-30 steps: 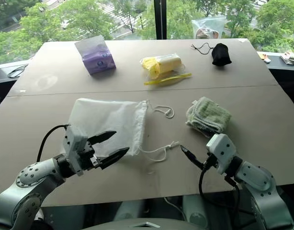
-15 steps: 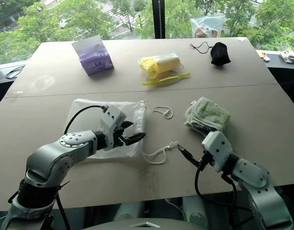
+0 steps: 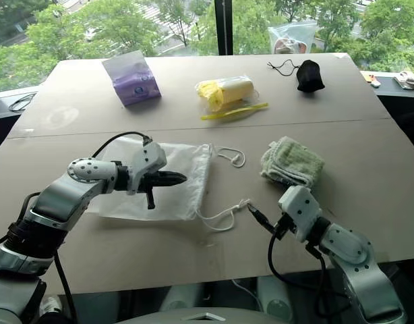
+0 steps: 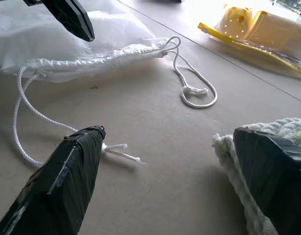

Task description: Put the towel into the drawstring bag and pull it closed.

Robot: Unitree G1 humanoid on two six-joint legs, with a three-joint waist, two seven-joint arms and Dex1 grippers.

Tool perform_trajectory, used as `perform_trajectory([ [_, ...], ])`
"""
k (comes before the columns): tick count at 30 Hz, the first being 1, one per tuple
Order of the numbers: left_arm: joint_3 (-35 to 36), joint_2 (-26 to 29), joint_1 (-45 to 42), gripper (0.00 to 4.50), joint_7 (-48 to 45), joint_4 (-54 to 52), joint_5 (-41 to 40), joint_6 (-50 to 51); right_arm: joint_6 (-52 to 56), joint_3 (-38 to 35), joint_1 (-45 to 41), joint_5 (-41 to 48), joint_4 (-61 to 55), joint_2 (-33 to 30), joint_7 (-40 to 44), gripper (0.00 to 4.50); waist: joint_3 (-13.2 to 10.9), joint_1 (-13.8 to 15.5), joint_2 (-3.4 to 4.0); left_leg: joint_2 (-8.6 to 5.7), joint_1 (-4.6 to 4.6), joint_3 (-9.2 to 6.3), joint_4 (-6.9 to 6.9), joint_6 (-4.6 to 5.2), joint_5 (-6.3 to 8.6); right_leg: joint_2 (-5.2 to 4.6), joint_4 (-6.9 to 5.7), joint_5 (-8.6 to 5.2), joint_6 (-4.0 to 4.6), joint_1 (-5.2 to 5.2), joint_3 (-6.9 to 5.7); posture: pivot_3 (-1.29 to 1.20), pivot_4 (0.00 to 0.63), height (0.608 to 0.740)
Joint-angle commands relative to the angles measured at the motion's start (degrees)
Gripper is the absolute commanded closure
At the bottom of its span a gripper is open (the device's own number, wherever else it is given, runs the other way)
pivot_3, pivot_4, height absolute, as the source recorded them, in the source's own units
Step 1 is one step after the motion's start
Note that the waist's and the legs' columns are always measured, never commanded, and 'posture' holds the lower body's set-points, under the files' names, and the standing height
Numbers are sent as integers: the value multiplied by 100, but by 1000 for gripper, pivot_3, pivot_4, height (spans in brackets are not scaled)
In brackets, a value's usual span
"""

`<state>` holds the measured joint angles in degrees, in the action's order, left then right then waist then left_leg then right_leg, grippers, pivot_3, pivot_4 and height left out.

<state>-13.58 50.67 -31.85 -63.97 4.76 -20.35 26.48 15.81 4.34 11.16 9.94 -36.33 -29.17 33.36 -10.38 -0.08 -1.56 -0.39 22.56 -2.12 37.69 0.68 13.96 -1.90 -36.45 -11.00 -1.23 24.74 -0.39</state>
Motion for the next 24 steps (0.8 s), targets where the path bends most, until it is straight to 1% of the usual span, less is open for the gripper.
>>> perform_trajectory([
  [1, 560, -100, -854, 4466, -138, 584, -335, 753, -212, -70, -10, -38, -56, 2, -34, 0, 0, 5, -1, 0, 9, -5, 9, 0, 0, 0, 0, 1, -1, 2, -5, 0, 150, 740],
  [2, 681, -194, -955, 4466, -41, 473, -536, 1207, -229, -81, -8, -52, -47, 17, -56, 0, 0, -1, -1, 1, 13, -4, 14, 3, 2, 0, -1, 5, -9, 2, -4, 0, 150, 740],
  [3, 691, -245, -987, 3942, 100, 210, -685, 1852, -237, -86, 4, -63, -53, 36, -84, 0, 0, -7, 0, 1, 15, -2, 19, 9, 6, -1, -1, 11, -20, 2, -3, 0, 150, 740],
  [5, 686, -370, -885, 3270, 458, -550, -962, 2906, -248, -69, 34, -95, -79, 75, -140, 0, 0, -46, 0, 5, 17, 4, 36, 21, 13, -2, -8, 9, -34, 1, 4, 0, 150, 740],
  [6, 723, -493, -830, 2814, 714, -947, -1112, 3398, -247, -53, 55, -109, -100, 97, -169, 0, 0, -57, 0, 5, 18, 9, 42, 31, 20, -6, -16, 2, -44, 1, 10, 0, 150, 740],
  [7, 811, -683, -818, 2249, 1040, -1248, -1220, 3865, -242, -35, 74, -121, -124, 112, -191, 0, 0, -61, 0, 5, 18, 7, 46, 38, 25, -9, -20, -1, -49, 1, 15, 0, 150, 740],
  [8, 941, -950, -847, 1802, 1426, -1483, -1306, 4436, -239, -5, 95, -136, -147, 127, -213, 0, -1, -54, -1, 6, 19, 5, 51, 41, 27, -11, -24, -3, -51, 2, 18, 0, 150, 740],
  [9, 1016, -1177, -862, 1229, 1775, -1686, -1296, 4862, -229, 21, 107, -143, -169, 142, -223, 0, -1, -54, -2, 6, 22, 1, 58, 42, 28, -12, -26, -4, -53, 2, 18, 0, 150, 740],
  [10, 1039, -1410, -857, 845, 2192, -1869, -1155, 5147, -217, 44, 109, -140, -184, 156, -224, 0, -1, -55, -2, 5, 24, -1, 63, 42, 28, -12, -27, -4, -53, 2, 16, 0, 150, 740],
  [11, 1085, -1621, -847, 323, 2524, -1989, -1050, 5390, -213, 55, 111, -133, -195, 162, -213, 0, -1, -54, -2, 5, 23, 0, 63, 42, 28, -12, -28, -3, -54, 1, 17, 0, 150, 740],
  [12, 1129, -1779, -836, 63, 2762, -2067, -985, 5568, -210, 62, 101, -122, -197, 164, -198, 0, -1, -60, -2, 5, 19, 1, 65, 42, 28, -12, -31, -3, -55, 1, 21, 0, 150, 740],
  [13, 1058, -1845, -785, 63, 2961, -2187, -901, 5651, -214, 58, 98, -99, -199, 155, -171, 0, -1, -74, -2, 5, 16, 1, 65, 42, 28, -11, -34, -3, -55, 1, 22, 0, 150, 740],
  [15, 627, -1710, -598, 63, 3259, -2494, -673, 5606, -217, 27, 77, -54, -196, 119, -120, 0, -1, -92, -1, 6, 2, 5, 63, 42, 28, -7, -46, -2, -53, 1, 28, 0, 150, 740],
  [17, 398, -1673, -388, 63, 3450, -2767, -610, 5653, -196, -16, 28, -20, -179, 93, -87, 0, 0, -88, 2, 9, -14, 10, 59, 42, 28, -3, -53, -3, -51, -2, 35, 0, 150, 740],
  [21, -279, -1210, 15, 63, 3488, -3023, -338, 5181, -144, -19, -100, 21, -141, 63, -59, 0, 1, -59, 1, 10, -15, 13, 59, 41, 28, -5, -57, -5, -47, -2, 39, 0, 150, 740],
  [23, -457, -1084, 140, 63, 3417, -2964, -236, 4855, -125, 1, -143, 24, -134, 50, -51, 0, 4, -54, 4, 7, -15, 16, 62, 41, 28, -10, -56, -15, -30, -4, 42, 0, 150, 740],
  [24, -524, -1027, 172, 286, 3342, -2917, -200, 4670, -120, 6, -151, 24, -133, 48, -48, 0, 4, -51, 4, 6, -15, 17, 62, 41, 28, -11, -56, -16, -28, -4, 43, 0, 150, 740],
])
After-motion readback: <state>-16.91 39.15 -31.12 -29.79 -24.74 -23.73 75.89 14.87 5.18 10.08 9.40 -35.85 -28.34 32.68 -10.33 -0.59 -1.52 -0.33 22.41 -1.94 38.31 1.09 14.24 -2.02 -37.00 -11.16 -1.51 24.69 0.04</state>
